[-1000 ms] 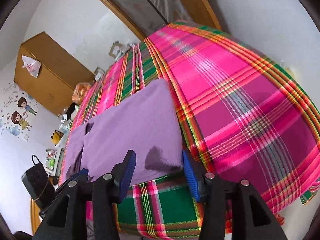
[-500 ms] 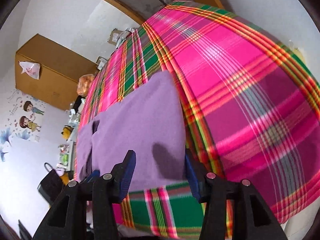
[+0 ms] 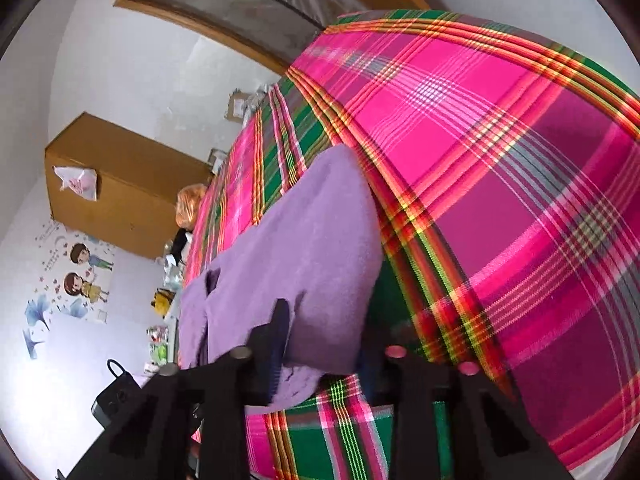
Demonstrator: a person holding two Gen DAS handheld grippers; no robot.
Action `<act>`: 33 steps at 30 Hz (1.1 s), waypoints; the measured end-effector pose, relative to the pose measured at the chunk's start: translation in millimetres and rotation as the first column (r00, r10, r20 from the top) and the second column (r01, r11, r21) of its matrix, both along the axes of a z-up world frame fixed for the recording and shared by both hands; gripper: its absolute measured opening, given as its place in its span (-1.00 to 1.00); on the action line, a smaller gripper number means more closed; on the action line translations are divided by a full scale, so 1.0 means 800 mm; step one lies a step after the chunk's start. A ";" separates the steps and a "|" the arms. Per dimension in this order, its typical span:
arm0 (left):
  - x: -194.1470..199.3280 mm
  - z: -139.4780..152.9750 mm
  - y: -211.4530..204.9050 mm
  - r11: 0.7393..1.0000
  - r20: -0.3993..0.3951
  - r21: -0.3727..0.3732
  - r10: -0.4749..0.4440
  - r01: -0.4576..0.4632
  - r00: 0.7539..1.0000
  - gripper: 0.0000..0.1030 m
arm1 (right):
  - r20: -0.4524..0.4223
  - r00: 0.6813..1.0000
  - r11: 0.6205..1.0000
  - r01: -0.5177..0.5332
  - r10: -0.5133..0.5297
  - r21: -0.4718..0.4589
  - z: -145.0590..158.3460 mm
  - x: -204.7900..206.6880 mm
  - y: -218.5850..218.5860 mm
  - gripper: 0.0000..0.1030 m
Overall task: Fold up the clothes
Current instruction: 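Grasp the garment edge with the right gripper and lift it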
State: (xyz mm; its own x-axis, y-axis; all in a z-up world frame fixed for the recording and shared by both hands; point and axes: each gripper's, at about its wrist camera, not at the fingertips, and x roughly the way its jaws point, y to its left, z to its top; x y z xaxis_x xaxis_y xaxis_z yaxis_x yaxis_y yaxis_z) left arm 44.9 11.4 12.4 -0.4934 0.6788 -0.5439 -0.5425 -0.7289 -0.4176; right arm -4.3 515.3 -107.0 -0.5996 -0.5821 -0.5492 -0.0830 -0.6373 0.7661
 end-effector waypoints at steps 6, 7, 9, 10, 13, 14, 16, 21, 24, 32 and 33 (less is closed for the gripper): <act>0.007 0.026 -0.024 0.998 -0.071 0.049 0.037 -0.034 0.997 -0.59 | -0.114 0.993 1.000 0.020 -0.022 -0.019 0.030 0.015 0.003 -0.59; 0.007 0.030 -0.029 0.998 -0.082 0.052 0.051 -0.047 0.995 -0.59 | -0.134 0.991 1.000 0.018 -0.020 -0.017 0.038 0.016 0.001 -0.60; 0.006 0.034 -0.041 0.995 -0.097 0.053 0.086 -0.081 0.992 -0.59 | -0.175 0.984 1.000 0.007 -0.008 -0.008 0.054 0.018 -0.007 -0.60; 0.003 0.034 -0.047 0.994 -0.099 0.051 0.104 -0.099 0.990 -0.59 | -0.193 0.981 1.000 0.000 -0.001 -0.005 0.062 0.018 -0.011 -0.61; -0.004 0.027 -0.061 0.988 -0.078 0.044 0.148 -0.145 0.986 -0.59 | -0.240 0.971 1.000 -0.025 0.026 0.007 0.085 0.015 -0.031 -0.62; -0.006 0.025 -0.065 0.987 -0.070 0.042 0.160 -0.157 0.985 -0.59 | -0.251 0.967 0.999 -0.033 0.035 0.012 0.091 0.014 -0.036 -0.63; -0.009 0.021 -0.071 0.984 -0.055 0.042 0.175 -0.173 0.983 -0.59 | -0.277 0.959 0.998 -0.055 0.060 0.028 0.107 0.013 -0.049 -0.63; -0.007 0.021 -0.082 0.978 -0.059 0.063 0.203 -0.199 0.977 -0.59 | -0.333 0.934 0.991 -0.111 0.131 0.080 0.147 0.011 -0.092 -0.63; -0.005 0.019 -0.097 0.972 -0.056 0.076 0.226 -0.222 0.972 -0.59 | -0.364 0.914 0.983 -0.147 0.177 0.108 0.167 0.010 -0.121 -0.64; 0.002 0.016 -0.145 0.948 -0.056 0.129 0.299 -0.290 0.953 -0.59 | -0.400 0.858 0.944 -0.262 0.323 0.201 0.209 0.000 -0.224 -0.64; 0.004 0.016 -0.154 0.943 -0.059 0.139 0.313 -0.303 0.948 -0.59 | -0.400 0.850 0.937 -0.280 0.343 0.210 0.211 -0.002 -0.239 -0.64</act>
